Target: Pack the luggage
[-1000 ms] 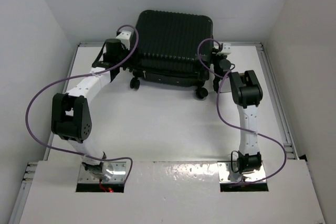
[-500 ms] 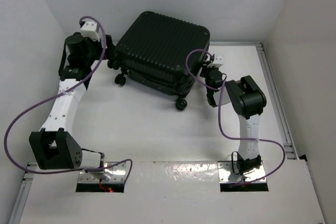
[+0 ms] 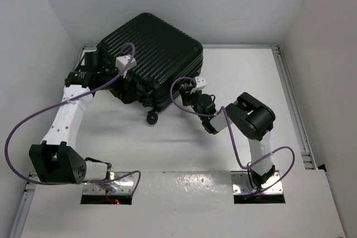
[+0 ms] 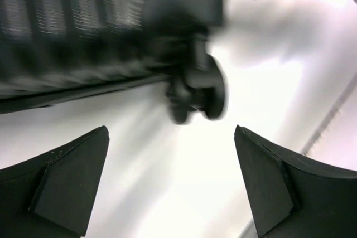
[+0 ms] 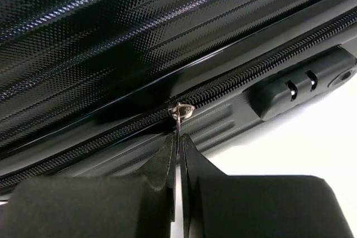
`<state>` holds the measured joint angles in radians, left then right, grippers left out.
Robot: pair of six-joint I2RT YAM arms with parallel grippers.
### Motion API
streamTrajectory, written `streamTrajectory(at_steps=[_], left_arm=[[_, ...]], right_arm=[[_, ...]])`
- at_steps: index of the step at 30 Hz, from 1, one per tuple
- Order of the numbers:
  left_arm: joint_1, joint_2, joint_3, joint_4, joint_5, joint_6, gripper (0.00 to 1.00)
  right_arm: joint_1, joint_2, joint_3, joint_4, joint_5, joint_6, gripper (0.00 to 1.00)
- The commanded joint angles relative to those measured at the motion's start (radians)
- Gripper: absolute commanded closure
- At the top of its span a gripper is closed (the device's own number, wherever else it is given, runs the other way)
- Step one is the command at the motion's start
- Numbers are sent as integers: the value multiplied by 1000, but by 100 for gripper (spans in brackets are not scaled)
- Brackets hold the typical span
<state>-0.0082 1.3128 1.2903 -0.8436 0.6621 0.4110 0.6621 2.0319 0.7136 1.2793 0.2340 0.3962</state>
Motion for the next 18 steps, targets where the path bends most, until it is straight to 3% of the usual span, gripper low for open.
streamTrajectory(at_steps=[1,7,15,18], left_arm=[[-29,-20,-14,-131,64,94,0],[-96,-44,-103,-45,-13,34,0],[-190,-64,-161,195,-136,-204,0],[-239,-73,-184,288,-263,-277,0]], right_arm=[[4,-39,0,350,-16,13,100],[-25,-24,14,348,19,-20,100],[-50,-12,27,348,10,-25,100],[-52,-7,30,348,11,-25,100]])
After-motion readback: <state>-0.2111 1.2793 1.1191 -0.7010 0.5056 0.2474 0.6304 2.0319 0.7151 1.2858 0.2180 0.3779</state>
